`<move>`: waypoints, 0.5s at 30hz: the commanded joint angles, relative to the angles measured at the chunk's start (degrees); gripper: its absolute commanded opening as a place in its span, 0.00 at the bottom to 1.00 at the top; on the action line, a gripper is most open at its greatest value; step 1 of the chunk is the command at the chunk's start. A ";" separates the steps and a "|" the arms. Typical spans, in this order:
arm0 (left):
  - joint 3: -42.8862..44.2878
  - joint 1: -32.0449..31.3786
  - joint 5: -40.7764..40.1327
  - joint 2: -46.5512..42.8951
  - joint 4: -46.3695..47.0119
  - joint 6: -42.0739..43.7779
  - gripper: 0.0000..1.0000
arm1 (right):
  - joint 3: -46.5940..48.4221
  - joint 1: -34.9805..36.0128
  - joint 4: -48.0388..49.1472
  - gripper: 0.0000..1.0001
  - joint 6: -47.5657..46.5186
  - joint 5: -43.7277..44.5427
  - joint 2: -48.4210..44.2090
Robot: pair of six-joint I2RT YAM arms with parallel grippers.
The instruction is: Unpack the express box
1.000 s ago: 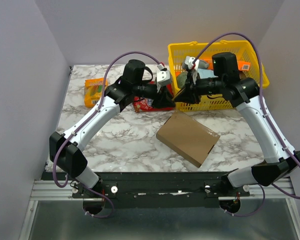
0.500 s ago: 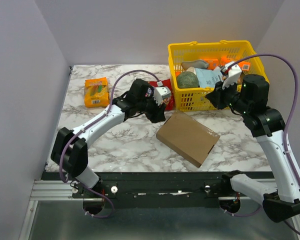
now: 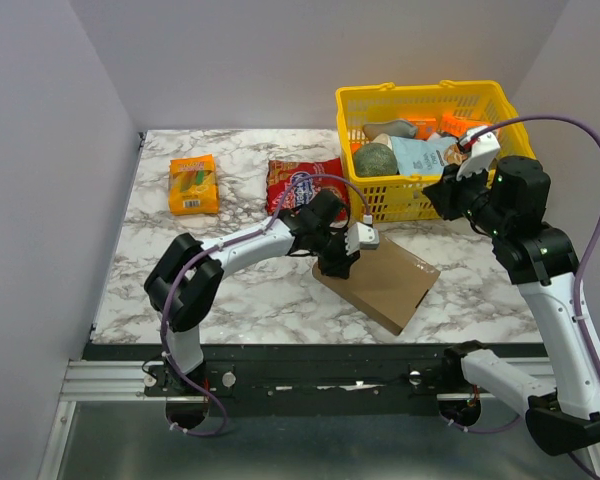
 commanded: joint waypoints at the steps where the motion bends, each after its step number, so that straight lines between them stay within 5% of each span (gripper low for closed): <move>1: -1.80 0.66 -1.51 0.01 -6.07 10.30 0.33 | -1.43 -0.41 2.53 0.01 -0.47 2.04 -1.12; 15: -14.19 7.51 -13.02 -3.41 -11.17 23.12 0.28 | -2.84 -0.41 4.64 0.00 -0.03 0.19 0.72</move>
